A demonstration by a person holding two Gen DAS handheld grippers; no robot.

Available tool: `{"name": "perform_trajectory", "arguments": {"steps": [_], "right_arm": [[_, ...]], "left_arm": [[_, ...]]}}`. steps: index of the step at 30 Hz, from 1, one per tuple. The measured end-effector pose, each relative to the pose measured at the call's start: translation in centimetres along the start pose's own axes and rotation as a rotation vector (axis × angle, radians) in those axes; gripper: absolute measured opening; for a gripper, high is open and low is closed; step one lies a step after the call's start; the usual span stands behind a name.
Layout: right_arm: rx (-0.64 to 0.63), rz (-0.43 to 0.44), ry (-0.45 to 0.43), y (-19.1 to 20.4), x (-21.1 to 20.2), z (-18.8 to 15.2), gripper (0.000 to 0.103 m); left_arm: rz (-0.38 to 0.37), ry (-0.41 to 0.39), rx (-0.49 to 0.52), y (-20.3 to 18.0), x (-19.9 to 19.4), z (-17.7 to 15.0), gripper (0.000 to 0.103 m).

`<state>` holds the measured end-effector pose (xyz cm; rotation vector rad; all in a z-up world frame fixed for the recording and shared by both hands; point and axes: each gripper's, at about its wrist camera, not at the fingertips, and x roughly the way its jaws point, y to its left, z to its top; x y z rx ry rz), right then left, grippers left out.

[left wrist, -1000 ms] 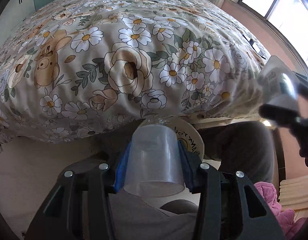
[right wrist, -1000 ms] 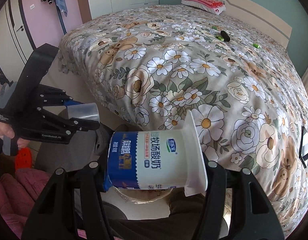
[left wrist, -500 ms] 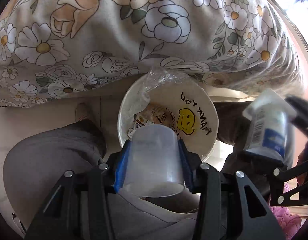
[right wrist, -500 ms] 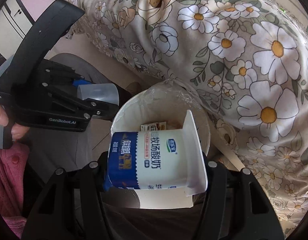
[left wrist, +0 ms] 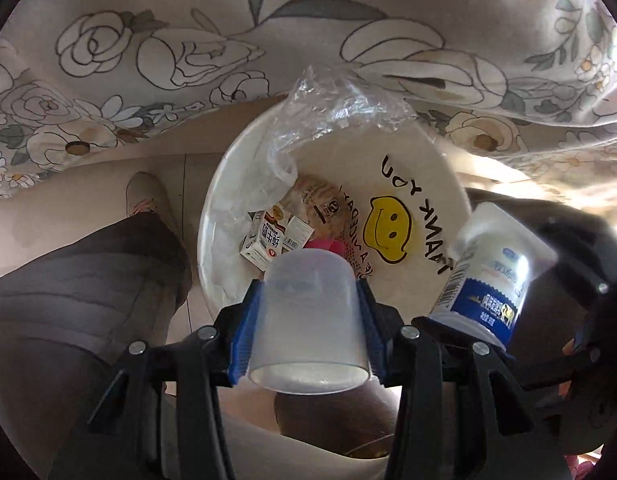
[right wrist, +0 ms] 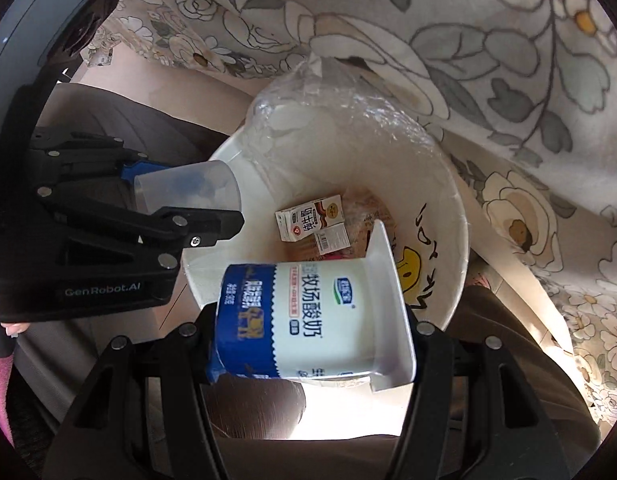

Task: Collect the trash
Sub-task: 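Open both tools to drop the clear cup and yogurt cup into the bin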

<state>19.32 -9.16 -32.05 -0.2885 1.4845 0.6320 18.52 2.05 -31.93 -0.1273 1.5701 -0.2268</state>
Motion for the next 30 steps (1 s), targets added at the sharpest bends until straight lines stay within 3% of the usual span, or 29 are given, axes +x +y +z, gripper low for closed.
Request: {"name": "perform_trajectory", "arguments": {"steps": [15, 30], "right_arm": [[0.076, 0.012, 0.191, -2.2, 6.6, 0.4, 0.06], [0.14, 0.009, 0.261, -3.3, 9.4, 0.8, 0.062]], "left_arm": [[-0.025, 0.118, -0.045, 1.1, 4.1, 2.0, 0.049], [-0.037, 0.183, -0.08, 0.9, 6.4, 2.7, 0.05]]}}
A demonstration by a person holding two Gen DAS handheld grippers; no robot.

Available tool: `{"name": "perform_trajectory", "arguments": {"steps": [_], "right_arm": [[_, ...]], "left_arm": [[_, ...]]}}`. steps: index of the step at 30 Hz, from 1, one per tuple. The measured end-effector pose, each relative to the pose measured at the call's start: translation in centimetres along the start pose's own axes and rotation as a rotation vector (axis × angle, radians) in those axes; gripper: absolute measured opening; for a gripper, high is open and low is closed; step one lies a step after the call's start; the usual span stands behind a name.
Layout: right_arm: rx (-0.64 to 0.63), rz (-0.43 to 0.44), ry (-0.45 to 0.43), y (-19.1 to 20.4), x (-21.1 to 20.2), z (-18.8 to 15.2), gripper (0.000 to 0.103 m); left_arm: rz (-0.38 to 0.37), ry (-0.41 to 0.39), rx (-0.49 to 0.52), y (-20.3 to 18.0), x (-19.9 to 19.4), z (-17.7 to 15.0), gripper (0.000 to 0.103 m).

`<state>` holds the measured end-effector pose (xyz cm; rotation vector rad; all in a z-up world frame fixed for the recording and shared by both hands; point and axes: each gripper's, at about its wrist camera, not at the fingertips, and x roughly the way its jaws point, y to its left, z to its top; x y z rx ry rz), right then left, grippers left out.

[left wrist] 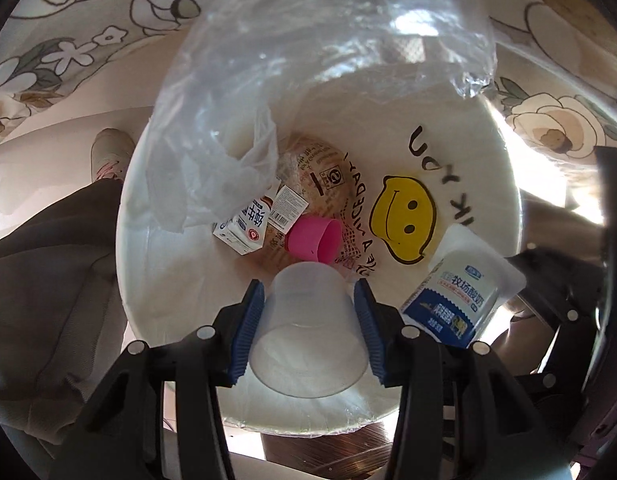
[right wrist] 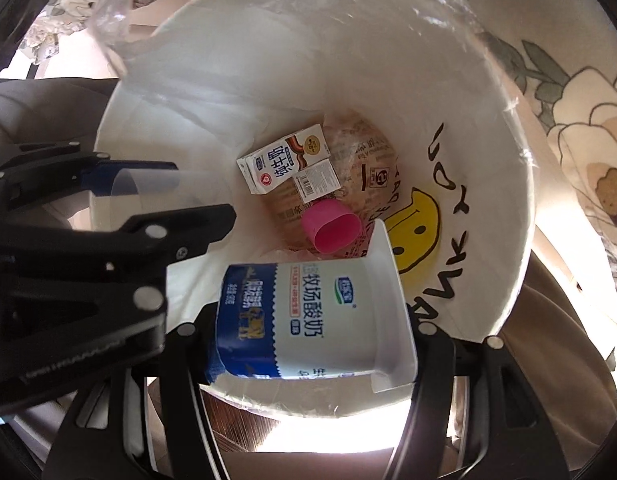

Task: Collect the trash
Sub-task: 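Open both tools to drop the clear cup and yogurt cup into the bin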

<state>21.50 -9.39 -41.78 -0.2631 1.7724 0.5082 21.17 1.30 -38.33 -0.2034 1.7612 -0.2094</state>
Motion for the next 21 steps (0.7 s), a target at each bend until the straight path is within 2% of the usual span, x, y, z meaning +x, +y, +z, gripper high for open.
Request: {"name": "perform_trajectory", "arguments": {"steps": [2, 7, 21], "right_arm": [[-0.002, -0.032, -0.004, 0.0, 0.3, 0.3, 0.062], [-0.005, -0.056, 0.004, -0.2, 0.6, 0.3, 0.063], [0.004, -0.062, -0.029, -0.4, -1.0, -0.1, 0.065]], "left_arm": [[0.004, 0.0, -0.01, 0.0, 0.1, 0.2, 0.058], [-0.001, 0.002, -0.014, 0.2, 0.4, 0.4, 0.061], [-0.001, -0.018, -0.006, -0.3, -0.6, -0.2, 0.062]]}}
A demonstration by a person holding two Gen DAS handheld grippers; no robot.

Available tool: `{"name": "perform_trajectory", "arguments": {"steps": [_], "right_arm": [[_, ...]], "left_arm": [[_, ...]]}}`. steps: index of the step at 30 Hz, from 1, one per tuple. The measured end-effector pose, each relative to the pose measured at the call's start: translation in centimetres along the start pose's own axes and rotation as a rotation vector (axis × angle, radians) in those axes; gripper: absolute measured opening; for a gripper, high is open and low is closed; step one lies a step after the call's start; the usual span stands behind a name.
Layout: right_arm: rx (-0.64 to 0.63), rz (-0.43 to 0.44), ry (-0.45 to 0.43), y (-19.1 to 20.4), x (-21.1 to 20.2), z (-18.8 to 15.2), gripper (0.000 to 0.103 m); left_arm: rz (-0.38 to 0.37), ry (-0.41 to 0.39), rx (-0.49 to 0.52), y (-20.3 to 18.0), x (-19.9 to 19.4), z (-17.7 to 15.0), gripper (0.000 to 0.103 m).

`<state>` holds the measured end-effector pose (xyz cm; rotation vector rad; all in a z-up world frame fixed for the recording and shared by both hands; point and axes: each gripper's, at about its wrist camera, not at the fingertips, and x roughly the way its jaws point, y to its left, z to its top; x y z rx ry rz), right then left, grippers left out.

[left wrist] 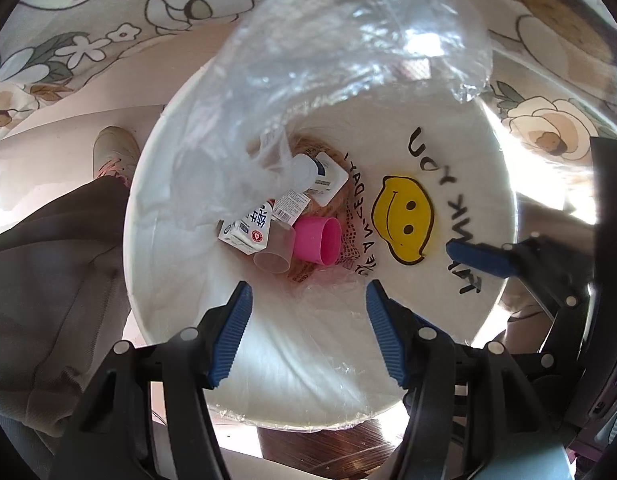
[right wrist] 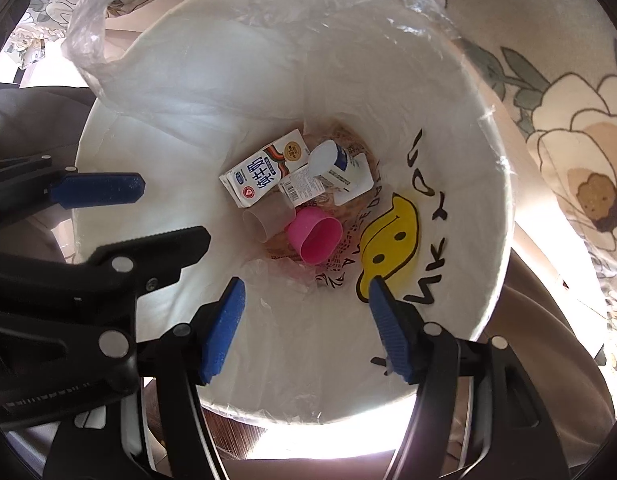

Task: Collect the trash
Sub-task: 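Open both tools to drop the clear cup and yogurt cup into the bin, then move both open tools back toward the green blocks on the bed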

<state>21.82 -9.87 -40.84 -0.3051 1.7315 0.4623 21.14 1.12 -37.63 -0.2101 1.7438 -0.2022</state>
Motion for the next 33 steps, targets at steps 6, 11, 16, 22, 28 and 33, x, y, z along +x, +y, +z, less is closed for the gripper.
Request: {"name": "perform_trajectory", "arguments": {"steps": [6, 11, 16, 22, 28, 33], "right_arm": [[-0.01, -0.015, -0.024, 0.5, -1.0, -0.8, 0.065], [0.004, -0.004, -0.051, 0.6, -2.4, -1.7, 0.065], [0.002, 0.016, -0.082, 1.3, -4.4, -3.2, 0.065], [-0.029, 0.047, -0.148, 2.2, -8.8, -6.1, 0.065], [-0.076, 0.032, -0.267, 2.3, -15.8, -9.3, 0.065], [-0.06, 0.029, -0.427, 0.9, -23.7, -10.6, 0.065]], "left_arm": [[0.011, -0.025, 0.019, -0.1, -0.7, -0.7, 0.062], [0.026, -0.064, 0.051, -0.7, -2.1, -1.7, 0.062], [0.039, -0.108, 0.1, -1.5, -4.5, -3.2, 0.062], [0.032, -0.208, 0.183, -2.8, -9.7, -5.9, 0.062], [0.027, -0.349, 0.268, -4.6, -16.6, -8.3, 0.067], [0.013, -0.492, 0.291, -5.8, -23.3, -8.4, 0.072]]}}
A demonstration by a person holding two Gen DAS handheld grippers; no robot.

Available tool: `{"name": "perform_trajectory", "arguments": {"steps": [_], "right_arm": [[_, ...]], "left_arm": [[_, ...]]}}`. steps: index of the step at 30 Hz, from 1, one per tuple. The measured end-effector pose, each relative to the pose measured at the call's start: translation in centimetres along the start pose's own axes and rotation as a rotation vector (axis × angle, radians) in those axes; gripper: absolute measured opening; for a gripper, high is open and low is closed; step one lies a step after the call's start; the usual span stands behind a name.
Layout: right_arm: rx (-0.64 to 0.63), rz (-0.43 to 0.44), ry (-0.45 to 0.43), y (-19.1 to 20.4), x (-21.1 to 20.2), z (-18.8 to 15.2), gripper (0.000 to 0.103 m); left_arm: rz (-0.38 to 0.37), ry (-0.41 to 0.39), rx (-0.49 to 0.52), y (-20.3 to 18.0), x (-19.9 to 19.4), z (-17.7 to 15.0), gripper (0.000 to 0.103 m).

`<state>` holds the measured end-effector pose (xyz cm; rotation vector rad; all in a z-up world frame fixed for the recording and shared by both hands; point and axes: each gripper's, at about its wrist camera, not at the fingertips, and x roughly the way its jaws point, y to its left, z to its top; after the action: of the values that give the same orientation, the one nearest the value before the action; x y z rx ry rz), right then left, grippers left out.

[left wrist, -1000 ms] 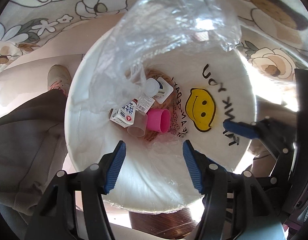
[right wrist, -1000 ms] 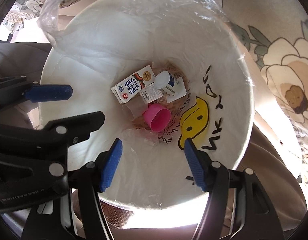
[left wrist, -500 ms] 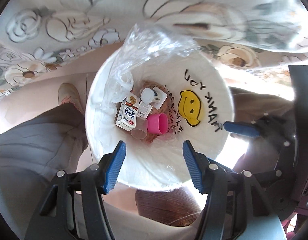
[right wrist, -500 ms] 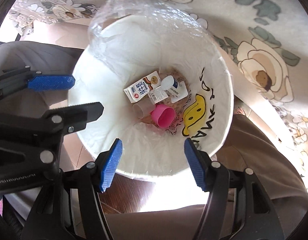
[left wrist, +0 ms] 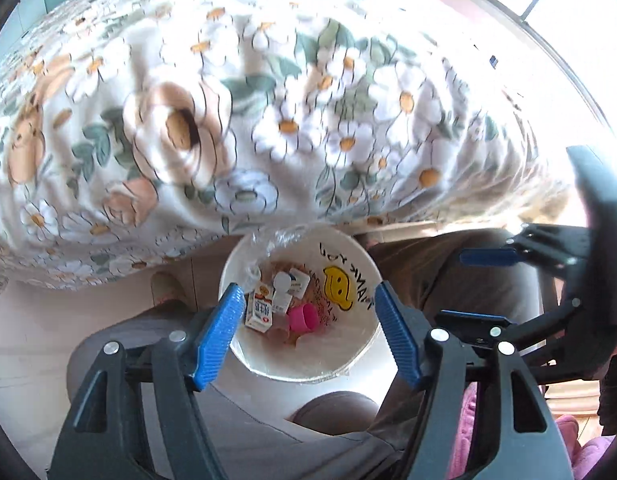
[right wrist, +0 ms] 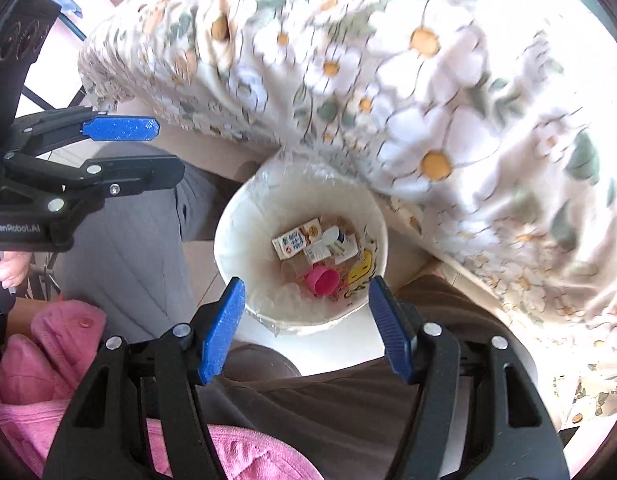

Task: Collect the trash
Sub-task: 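Move both open tools back toward the green blocks on the bed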

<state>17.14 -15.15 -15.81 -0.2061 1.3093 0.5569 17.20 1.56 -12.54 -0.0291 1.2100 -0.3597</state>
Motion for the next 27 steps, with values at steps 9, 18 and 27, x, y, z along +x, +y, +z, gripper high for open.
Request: {"name": "perform_trajectory", "arguments": {"steps": [9, 18, 27], "right_arm": [[-0.007, -0.081, -0.28, -2.9, -11.6, 6.4, 0.065], [-0.015, -0.173, -0.442, -8.6, -16.8, 16.8, 0.065], [0.006, -0.255, -0.528, -18.1, -14.3, 32.0, 0.069]], "left_arm": [[0.074, -0.187, 0.032, 0.5, -6.0, 8.0, 0.078], [0.197, -0.312, -0.01, 4.1, -8.1, 20.2, 0.084], [0.303, -0.373, 0.036, 10.2, -2.7, 37.0, 0.086]]}}
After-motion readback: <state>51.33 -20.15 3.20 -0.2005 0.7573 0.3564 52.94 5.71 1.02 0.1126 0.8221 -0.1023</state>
